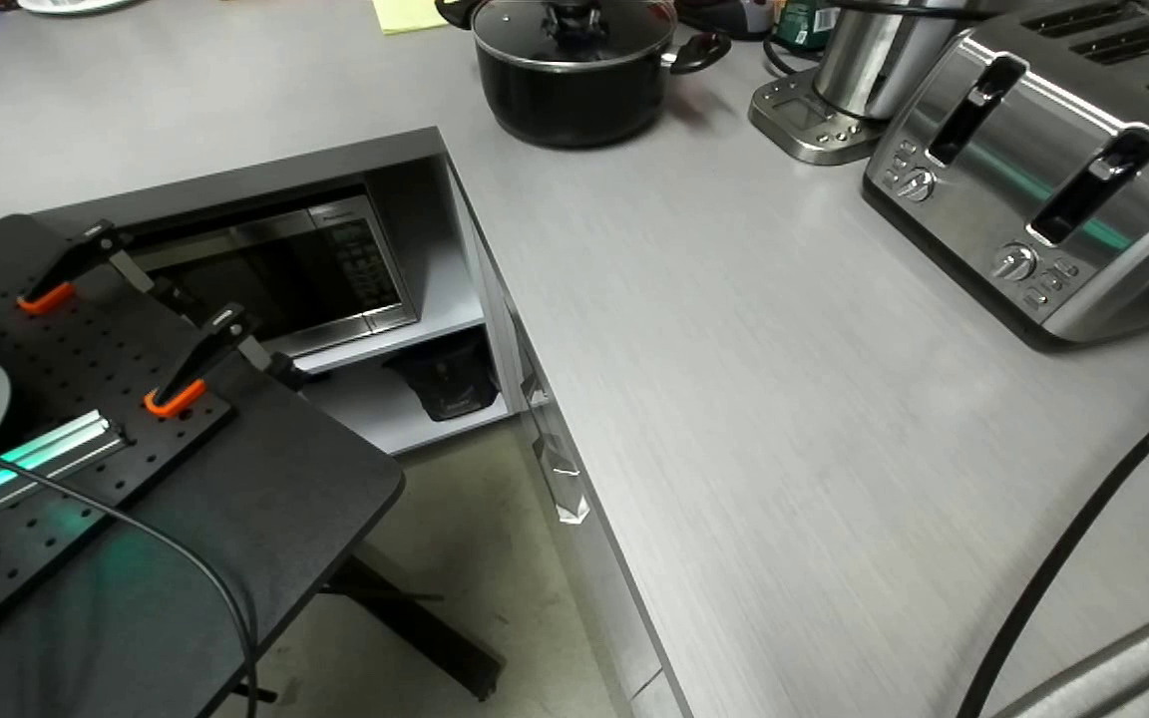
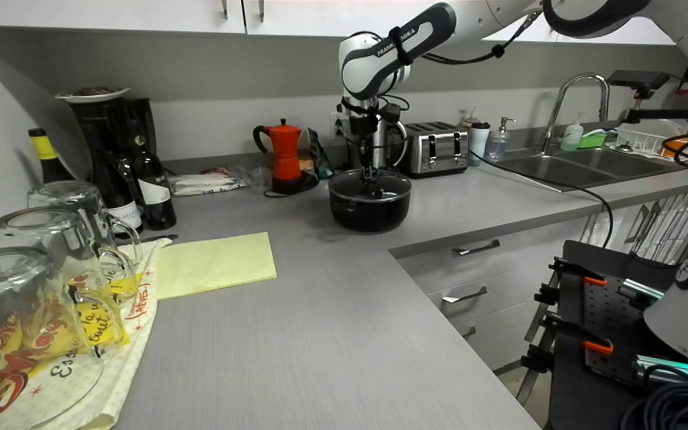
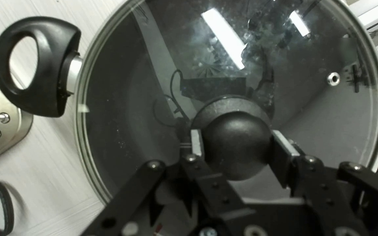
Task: Pick up the lid from the pot and put it on the counter
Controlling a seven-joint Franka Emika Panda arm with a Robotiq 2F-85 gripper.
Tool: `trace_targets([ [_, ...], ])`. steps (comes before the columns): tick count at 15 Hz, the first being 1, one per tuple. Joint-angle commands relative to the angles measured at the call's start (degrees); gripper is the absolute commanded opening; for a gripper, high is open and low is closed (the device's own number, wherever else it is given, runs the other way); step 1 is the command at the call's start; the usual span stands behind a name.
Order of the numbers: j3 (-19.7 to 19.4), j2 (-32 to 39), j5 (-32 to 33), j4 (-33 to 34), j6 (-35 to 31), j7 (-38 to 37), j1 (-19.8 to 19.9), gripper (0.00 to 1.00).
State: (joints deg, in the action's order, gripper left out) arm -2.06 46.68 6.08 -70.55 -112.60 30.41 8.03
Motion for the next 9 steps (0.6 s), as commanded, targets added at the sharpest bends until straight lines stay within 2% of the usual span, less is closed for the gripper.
trace_targets([
  [1,1.7,-3.6,0.4,-2.5,-1.0,0.4,0.4,0.25],
  [9,4.1,-17.1,0.6,-14.9,-6.6,3.6,-0.1,0.25],
])
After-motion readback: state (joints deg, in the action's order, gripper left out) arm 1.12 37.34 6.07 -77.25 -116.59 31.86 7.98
